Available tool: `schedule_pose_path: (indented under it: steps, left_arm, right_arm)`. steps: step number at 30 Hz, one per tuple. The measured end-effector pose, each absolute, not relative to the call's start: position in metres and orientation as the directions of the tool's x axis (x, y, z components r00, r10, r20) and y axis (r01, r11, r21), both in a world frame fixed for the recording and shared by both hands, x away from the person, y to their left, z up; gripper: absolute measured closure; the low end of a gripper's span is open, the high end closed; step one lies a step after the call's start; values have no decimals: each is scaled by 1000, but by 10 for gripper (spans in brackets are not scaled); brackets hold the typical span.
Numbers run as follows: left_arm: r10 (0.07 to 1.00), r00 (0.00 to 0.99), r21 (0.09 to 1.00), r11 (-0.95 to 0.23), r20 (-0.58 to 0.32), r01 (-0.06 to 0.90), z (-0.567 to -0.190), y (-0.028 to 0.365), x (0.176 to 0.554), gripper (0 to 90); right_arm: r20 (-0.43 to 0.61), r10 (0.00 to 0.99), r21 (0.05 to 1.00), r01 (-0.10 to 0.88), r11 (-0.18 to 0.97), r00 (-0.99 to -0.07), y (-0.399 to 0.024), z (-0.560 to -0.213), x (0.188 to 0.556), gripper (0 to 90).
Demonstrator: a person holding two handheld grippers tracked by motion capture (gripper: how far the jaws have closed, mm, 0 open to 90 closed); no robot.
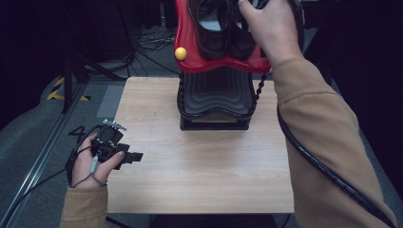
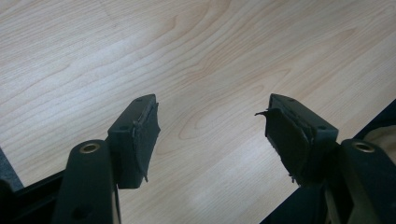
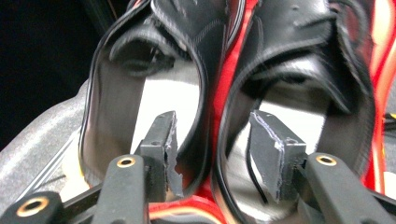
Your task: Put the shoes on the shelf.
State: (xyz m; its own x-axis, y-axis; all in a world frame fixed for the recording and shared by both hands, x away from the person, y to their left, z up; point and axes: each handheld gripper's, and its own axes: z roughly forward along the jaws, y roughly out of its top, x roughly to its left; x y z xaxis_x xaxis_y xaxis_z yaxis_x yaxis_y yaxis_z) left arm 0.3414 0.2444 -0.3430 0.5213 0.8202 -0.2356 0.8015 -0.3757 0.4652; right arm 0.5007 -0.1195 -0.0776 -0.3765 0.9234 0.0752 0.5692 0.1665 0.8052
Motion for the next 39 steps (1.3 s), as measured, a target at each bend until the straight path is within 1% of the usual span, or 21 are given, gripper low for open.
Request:
schedule_pose_path:
  steps: [2, 4, 5, 6, 8, 10, 17, 20, 22, 23, 24, 32, 33, 39]
  left_arm:
    - [823, 520, 462, -379, -228, 802, -343, 244, 340, 355]
    - [827, 516, 459, -378, -223, 804, -343, 244, 338, 355]
    - [827, 516, 459, -378, -223, 804, -343, 244, 338, 355]
    - [827, 517, 460, -379, -221, 803, -342, 244, 337, 355]
    - [827, 521, 466, -383, -212, 798, -341, 243, 336, 355]
    - [828, 523, 460, -390, -205, 798, -341, 242, 335, 355]
    - [822, 535, 457, -406, -197, 792, -342, 236, 337, 355]
    - [818, 540, 453, -412, -197, 790, -343, 234, 339, 355]
    - [813, 546, 455, -417, -200, 787, -343, 233, 339, 355]
    - [813, 546, 455, -417, -200, 787, -343, 233, 339, 355]
    - [813, 547, 457, -416, -200, 786, -343, 232, 339, 355]
    - [805, 558, 470, -420, -201, 776, -342, 232, 338, 356]
    - [805, 558, 470, -420, -201, 776, -342, 232, 338, 356]
    - [800, 569, 484, -427, -192, 764, -344, 230, 336, 353]
  right_arm:
    - [74, 919, 806, 566, 174, -388, -123, -78, 496, 516]
    - [66, 896, 810, 547, 208, -438, -135, -81, 479, 512]
    - [66, 896, 810, 547, 208, -438, -135, -81, 479, 512]
    - [63, 887, 811, 541, 222, -458, -139, -83, 474, 504]
    - [26, 870, 844, 477, 244, -492, -148, -91, 461, 468]
    - [21, 858, 826, 492, 274, -513, -156, -96, 450, 496]
    - [-12, 785, 838, 422, 346, -620, -187, -118, 418, 455]
    - [-25, 744, 840, 390, 378, -668, -206, -137, 408, 436]
    - [-18, 727, 836, 389, 388, -687, -217, -152, 403, 427]
    - [-24, 720, 832, 385, 398, -693, -224, -159, 401, 424]
    - [-24, 720, 832, 385, 398, -693, -224, -159, 401, 424]
    - [-53, 660, 794, 370, 483, -749, -273, -224, 393, 411]
    - [-53, 660, 794, 370, 483, -749, -273, -224, 393, 411]
    - [-77, 608, 754, 353, 554, -790, -299, -265, 385, 411]
